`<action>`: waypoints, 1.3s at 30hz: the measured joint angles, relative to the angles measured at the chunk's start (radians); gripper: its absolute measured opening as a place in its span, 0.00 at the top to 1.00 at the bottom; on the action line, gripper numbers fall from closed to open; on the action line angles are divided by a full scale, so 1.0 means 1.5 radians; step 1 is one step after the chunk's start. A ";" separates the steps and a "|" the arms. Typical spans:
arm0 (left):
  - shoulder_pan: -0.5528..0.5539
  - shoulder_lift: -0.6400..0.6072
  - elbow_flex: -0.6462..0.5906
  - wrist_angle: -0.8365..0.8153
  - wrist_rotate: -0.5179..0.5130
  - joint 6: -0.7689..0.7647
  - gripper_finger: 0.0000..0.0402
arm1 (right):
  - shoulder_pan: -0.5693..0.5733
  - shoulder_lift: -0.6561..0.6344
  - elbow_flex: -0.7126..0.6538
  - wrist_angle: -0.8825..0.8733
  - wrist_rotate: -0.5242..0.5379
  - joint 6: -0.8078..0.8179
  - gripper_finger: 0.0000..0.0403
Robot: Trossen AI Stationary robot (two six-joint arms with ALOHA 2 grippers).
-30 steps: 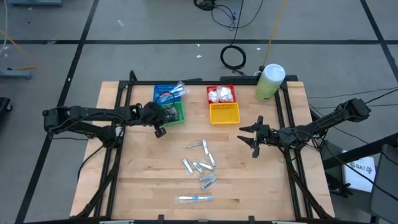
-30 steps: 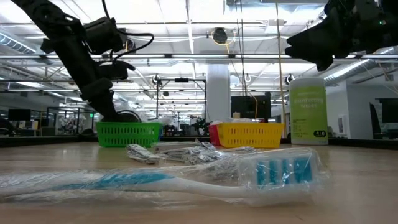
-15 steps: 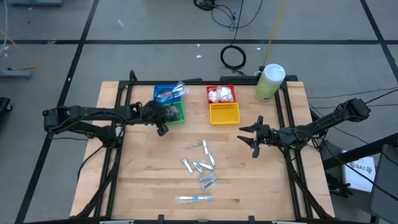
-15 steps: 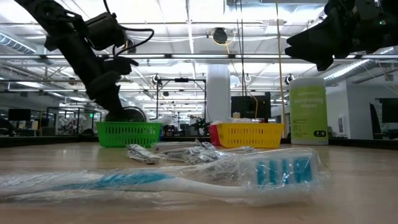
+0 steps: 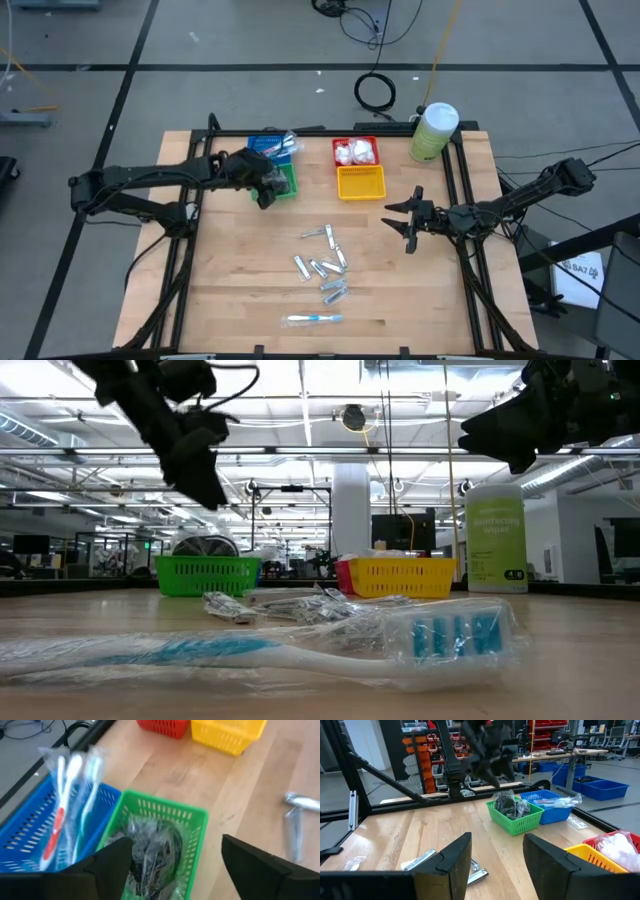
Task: Pick & Place Travel size toiletries
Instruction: Put the blue toothbrush into the blue bin
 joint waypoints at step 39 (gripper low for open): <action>-0.215 -0.668 -0.354 0.199 0.093 -0.071 0.16 | 0.000 0.000 -0.022 0.025 0.000 -0.002 0.59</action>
